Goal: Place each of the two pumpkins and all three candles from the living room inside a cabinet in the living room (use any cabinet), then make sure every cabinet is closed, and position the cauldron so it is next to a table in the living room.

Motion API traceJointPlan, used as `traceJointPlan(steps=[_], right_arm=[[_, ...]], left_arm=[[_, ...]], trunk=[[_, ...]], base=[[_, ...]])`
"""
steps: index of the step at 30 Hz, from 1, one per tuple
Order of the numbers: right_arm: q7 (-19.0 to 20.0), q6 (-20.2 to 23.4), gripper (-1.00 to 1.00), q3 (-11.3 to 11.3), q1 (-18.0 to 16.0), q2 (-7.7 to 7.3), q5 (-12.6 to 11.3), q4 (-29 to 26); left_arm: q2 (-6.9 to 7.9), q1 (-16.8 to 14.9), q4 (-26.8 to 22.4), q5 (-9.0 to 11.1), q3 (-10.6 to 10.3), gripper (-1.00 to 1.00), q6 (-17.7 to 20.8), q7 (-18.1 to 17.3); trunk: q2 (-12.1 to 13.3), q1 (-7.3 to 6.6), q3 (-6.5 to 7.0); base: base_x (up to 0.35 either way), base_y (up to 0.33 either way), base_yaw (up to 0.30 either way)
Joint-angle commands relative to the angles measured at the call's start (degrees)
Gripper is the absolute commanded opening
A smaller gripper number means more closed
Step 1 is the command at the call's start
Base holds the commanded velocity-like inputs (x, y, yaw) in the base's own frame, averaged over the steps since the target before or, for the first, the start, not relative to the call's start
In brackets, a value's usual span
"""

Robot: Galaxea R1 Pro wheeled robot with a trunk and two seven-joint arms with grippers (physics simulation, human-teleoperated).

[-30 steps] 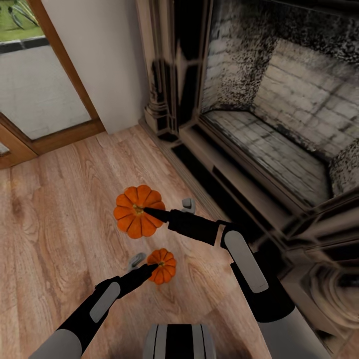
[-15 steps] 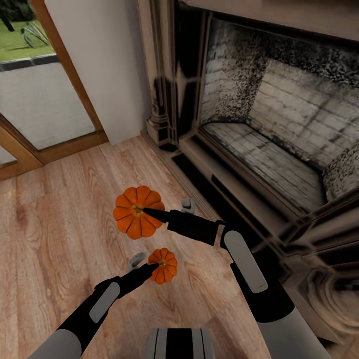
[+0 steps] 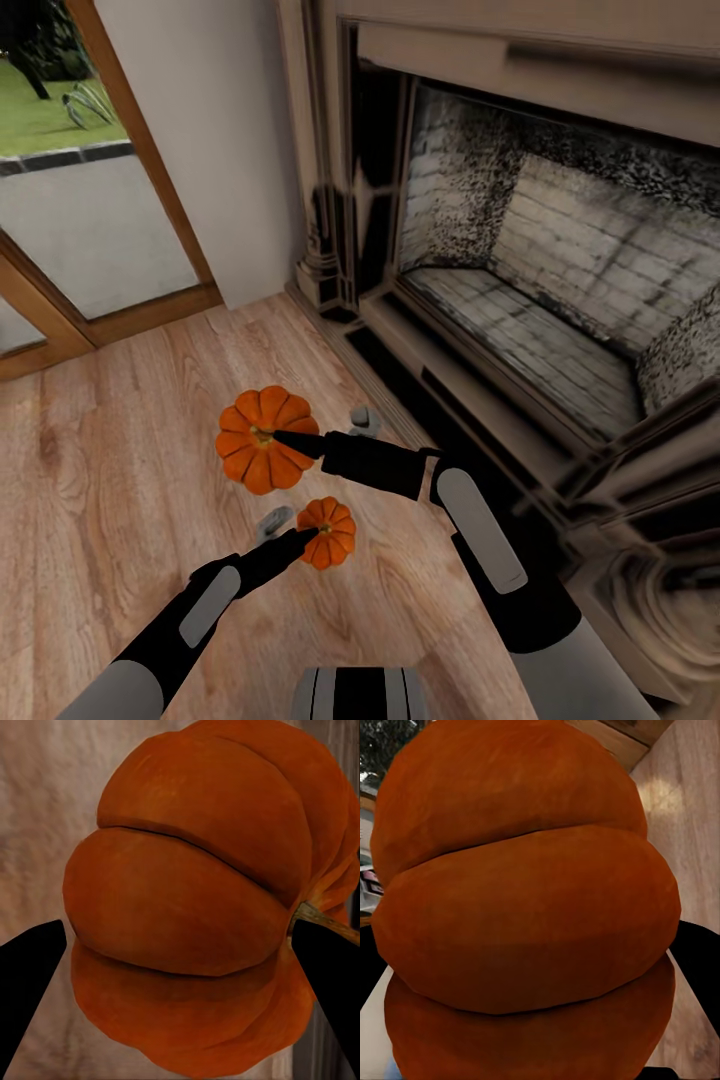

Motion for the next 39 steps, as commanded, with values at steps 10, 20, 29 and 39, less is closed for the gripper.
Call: traceJointPlan(steps=[10, 20, 29, 39], right_arm=[[0.2, 0.2, -1.0, 0.0, 0.0, 0.02, 0.3, 0.0], [0.1, 0.2, -1.0, 0.1, 0.0, 0.02, 0.3, 0.0], [0.1, 0.2, -1.0, 0.1, 0.0, 0.02, 0.3, 0.2], [-2.6, 0.2, -1.0, 2.3, 0.0, 0.02, 0.3, 0.1]], left_arm=[[0.06, 0.0, 0.0, 0.3, -0.2, -1.0, 0.1, 0.0], [0.06, 0.0, 0.0, 0.4, -0.2, -1.0, 0.2, -0.6], [0.12, 0.0, -0.1, 0.4, -0.1, -1.0, 0.2, -1.4], [0.14, 0.0, -0.2, 0.3, -0.1, -1.0, 0.2, -1.6]], trunk=[[0.1, -0.26, 2.19], [0.3, -0.52, 4.4], [0.3, -0.55, 4.62], [0.3, -0.55, 4.66]], base=[[0.0, 0.0, 0.0], [0.0, 0.0, 0.0], [0.0, 0.0, 0.0], [-0.15, 0.159, 0.007]])
